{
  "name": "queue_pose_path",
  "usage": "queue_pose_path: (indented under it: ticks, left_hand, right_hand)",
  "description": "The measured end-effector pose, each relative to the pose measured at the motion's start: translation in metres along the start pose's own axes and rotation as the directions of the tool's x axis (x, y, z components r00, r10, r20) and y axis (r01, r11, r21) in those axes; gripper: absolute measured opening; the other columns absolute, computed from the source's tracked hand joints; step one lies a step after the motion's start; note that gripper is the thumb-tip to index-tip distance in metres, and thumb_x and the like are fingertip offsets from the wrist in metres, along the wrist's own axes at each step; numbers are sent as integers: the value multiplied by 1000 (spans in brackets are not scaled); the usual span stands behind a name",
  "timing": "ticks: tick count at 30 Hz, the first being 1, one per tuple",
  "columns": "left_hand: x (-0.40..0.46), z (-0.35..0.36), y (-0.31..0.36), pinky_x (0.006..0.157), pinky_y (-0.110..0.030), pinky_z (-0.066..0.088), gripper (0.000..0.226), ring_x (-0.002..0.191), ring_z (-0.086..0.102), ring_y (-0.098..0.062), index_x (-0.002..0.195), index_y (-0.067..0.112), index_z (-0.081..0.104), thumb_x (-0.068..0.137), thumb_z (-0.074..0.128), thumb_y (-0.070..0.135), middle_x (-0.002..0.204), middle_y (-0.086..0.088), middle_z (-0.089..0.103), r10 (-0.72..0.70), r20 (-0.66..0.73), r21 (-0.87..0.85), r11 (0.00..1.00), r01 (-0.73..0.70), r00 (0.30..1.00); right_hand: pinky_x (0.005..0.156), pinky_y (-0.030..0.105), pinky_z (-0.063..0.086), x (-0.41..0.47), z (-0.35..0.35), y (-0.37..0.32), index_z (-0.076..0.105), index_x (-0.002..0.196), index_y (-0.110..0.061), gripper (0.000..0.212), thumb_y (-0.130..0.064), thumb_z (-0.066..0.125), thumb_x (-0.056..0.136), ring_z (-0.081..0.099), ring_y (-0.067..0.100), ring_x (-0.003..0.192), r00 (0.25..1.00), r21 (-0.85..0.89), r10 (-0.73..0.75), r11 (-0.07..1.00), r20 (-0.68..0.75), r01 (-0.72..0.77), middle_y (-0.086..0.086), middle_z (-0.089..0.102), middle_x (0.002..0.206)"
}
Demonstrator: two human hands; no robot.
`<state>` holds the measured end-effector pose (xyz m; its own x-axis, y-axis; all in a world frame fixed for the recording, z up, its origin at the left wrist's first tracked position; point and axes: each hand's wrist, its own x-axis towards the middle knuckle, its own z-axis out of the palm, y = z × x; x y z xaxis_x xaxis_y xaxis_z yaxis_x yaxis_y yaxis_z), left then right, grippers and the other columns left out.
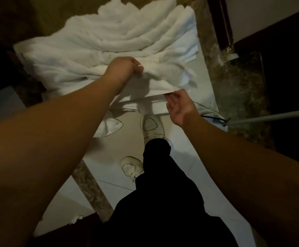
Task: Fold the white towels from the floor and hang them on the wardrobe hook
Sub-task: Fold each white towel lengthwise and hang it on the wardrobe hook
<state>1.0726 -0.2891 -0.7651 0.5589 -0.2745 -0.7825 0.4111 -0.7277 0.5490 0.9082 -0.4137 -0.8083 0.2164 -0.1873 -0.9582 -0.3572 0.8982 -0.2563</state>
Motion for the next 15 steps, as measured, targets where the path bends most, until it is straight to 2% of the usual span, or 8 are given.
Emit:
queue_pose_path:
  ticks: [1, 3, 6, 9, 12, 15]
  left_hand:
    - [-9, -8, 5, 65, -24, 45, 8, 89, 57, -19, 87, 17, 69, 88, 68, 9, 91, -5, 64, 18, -35, -19, 1000, -19, 999]
    - [-31, -22, 16, 69, -28, 45, 22, 85, 58, -22, 71, 24, 62, 84, 68, 7, 83, -4, 64, 80, -156, -39, 995, -87, 985]
    - [-72, -42, 33, 72, -29, 50, 4, 84, 61, -19, 83, 19, 67, 85, 65, 16, 85, -1, 66, 180, -317, -73, 974, -214, 931]
    - [-112, -65, 50, 72, -26, 48, 3, 81, 57, -11, 87, 17, 66, 86, 63, 17, 87, 2, 63, 249, -408, -90, 946, -310, 878]
    - [-153, -92, 65, 76, -27, 44, 4, 85, 53, -12, 86, 16, 62, 90, 64, 16, 93, 0, 58, 317, -485, -26, 927, -375, 815]
    - [-198, -119, 77, 68, -22, 46, 12, 77, 55, -8, 79, 24, 64, 91, 65, 22, 81, 7, 60, 216, -501, -169, 926, -339, 838]
  right_hand:
    - [79, 20, 43, -11, 4, -4, 64, 99, -15, 21, -19, 44, 101, 65, 10, 103, 999, 46, -23, 999, 29, 21, -3, 70, 107]
    - [82, 21, 45, -34, 13, -12, 63, 96, -15, 22, -18, 42, 100, 66, 12, 97, 995, 115, -63, 992, 81, 54, 0, 71, 101]
    - [76, 22, 45, -76, 27, -27, 56, 85, -14, 21, -15, 40, 98, 61, 15, 85, 981, 143, -105, 986, 163, 82, 2, 67, 93]
    - [75, 22, 47, -119, 42, -42, 54, 82, -12, 19, -11, 41, 96, 60, 17, 81, 967, 150, -141, 983, 211, 110, 5, 66, 90]
    - [87, 26, 50, -165, 57, -57, 60, 92, -9, 20, -11, 42, 99, 64, 20, 90, 954, 122, -176, 981, 242, 150, 9, 69, 99]
    - [92, 30, 53, -213, 69, -73, 62, 116, -3, 27, -13, 40, 102, 66, 26, 100, 945, 107, -198, 979, 262, 176, 15, 68, 112]
